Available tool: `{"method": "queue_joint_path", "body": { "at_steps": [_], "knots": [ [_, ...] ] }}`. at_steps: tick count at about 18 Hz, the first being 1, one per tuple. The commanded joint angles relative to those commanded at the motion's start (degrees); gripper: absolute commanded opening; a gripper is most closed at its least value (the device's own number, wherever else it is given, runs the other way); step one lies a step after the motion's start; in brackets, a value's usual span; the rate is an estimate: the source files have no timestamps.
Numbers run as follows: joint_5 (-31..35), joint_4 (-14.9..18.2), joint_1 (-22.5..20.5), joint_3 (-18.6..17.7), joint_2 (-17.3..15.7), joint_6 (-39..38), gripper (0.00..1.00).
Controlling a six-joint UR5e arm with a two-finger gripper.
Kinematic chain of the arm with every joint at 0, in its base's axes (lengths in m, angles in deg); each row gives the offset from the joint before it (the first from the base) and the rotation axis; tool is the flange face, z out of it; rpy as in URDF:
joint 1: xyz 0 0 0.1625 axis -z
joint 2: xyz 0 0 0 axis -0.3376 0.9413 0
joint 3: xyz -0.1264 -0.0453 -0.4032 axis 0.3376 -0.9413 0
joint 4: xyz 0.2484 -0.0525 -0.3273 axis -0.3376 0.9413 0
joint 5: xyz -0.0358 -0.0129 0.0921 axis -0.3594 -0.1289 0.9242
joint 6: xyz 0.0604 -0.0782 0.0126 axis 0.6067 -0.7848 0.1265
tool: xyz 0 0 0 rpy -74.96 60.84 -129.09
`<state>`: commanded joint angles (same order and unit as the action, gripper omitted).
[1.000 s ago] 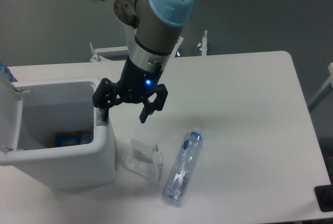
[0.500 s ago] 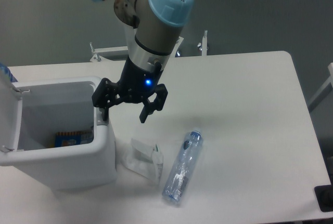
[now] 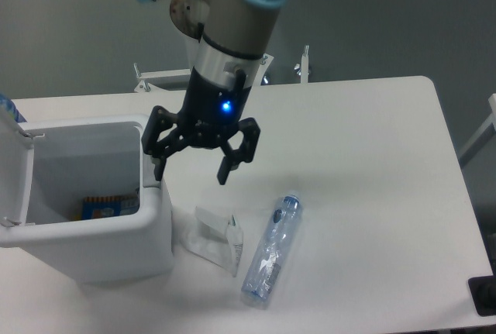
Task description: Open the trash can
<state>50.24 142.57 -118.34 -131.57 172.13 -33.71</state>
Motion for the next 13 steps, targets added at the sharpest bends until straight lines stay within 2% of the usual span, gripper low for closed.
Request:
{"method": "queue_joint_path", "body": {
  "at_steps": [4, 5, 7, 11, 13],
  "knots": [
    [14.14, 0.17, -2.28, 0.09, -0.17, 8.51, 1.00],
    [16.01, 0.26, -3.51, 0.09, -0.44, 10.28, 1.00],
    [16.82, 0.26, -6.23, 0.35, -0.79, 13.96, 1.00],
    [17.52, 1.23, -10.37, -0.35, -1.40, 29.50, 1.00],
    [17.70, 3.33, -12.91, -0.96, -2.37, 36.01, 1.00]
  ]
}}
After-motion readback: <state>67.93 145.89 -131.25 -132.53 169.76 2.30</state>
